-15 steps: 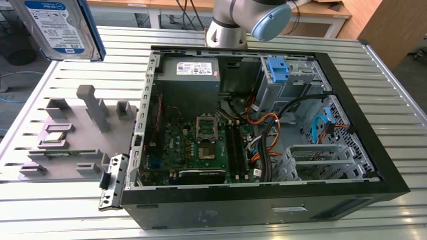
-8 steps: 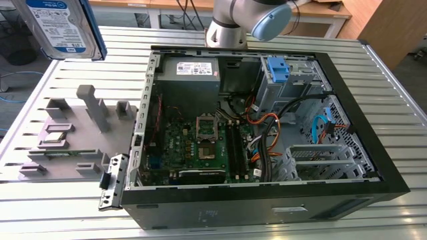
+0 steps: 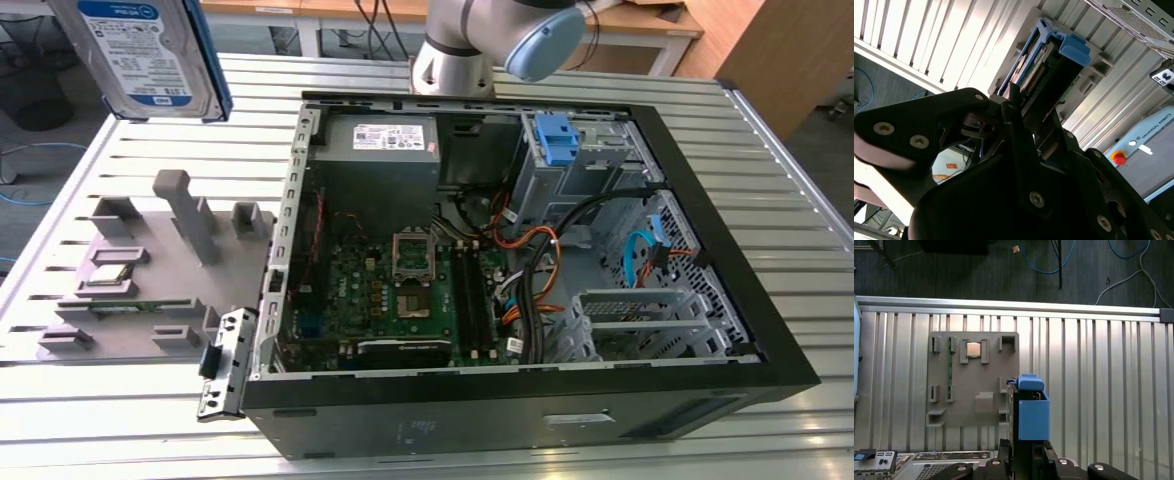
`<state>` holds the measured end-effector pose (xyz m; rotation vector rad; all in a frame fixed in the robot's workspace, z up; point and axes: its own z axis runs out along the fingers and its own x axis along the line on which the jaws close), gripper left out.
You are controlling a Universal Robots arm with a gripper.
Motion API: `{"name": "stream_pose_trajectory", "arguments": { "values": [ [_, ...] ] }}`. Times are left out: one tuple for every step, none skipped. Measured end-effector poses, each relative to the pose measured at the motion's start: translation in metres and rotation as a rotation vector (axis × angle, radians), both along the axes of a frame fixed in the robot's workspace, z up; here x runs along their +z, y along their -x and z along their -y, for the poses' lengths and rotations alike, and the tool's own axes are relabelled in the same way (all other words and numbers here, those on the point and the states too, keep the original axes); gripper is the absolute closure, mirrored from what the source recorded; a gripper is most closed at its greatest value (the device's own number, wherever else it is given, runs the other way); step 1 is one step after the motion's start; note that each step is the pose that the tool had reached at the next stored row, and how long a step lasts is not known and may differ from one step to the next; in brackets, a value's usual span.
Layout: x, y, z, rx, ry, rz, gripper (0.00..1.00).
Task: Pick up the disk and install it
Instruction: 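Pick up the disk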
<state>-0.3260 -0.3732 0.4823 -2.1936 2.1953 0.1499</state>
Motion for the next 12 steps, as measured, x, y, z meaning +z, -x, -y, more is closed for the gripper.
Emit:
{"name": "stream_pose_trajectory", "arguments": {
  "values": [
    [0.0000, -0.0027, 0.0001, 0.000, 0.0000, -0.0003, 0.65],
    [0.0000, -0.0054, 0.0001, 0.000, 0.0000, -0.0006, 0.65],
    [0.0000, -0.0081, 0.0002, 0.000, 0.0000, -0.0010, 0.65],
    [-0.0001, -0.0095, 0.0004, 0.000, -0.0001, -0.0014, 0.65],
    [0.0000, -0.0100, 0.0006, 0.000, -0.0001, -0.0019, 0.65],
    [0.0001, -0.0100, 0.0006, 0.000, -0.0001, -0.0021, 0.65],
    [0.0004, -0.0100, 0.0006, 0.000, -0.0001, -0.0023, 0.65],
    [0.0010, -0.0100, 0.0005, 0.000, -0.0001, -0.0024, 0.65],
    [0.0020, -0.0101, 0.0005, 0.000, 0.0000, -0.0025, 0.65],
    [0.0029, -0.0101, 0.0006, 0.000, 0.0000, -0.0026, 0.65],
    [0.0034, -0.0101, 0.0005, 0.000, -0.0001, -0.0026, 0.65],
    [0.0034, -0.0101, 0.0006, 0.000, -0.0001, -0.0025, 0.65]
  ]
}}
